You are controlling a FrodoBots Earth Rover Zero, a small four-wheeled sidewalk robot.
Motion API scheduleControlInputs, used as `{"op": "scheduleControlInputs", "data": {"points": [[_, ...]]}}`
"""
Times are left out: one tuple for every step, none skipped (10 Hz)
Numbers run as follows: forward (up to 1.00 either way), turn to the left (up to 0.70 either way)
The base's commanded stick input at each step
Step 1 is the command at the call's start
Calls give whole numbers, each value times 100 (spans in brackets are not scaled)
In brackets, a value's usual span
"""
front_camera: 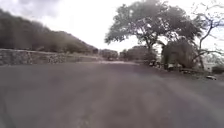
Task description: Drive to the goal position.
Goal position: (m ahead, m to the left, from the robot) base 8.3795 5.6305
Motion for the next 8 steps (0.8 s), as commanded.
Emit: {"op": "scheduleControlInputs", "data": {"points": [[70, 0], [70, 0], [70, 0], [70, 0], [70, 0], [70, 0], [70, 0], [70, 0]]}}
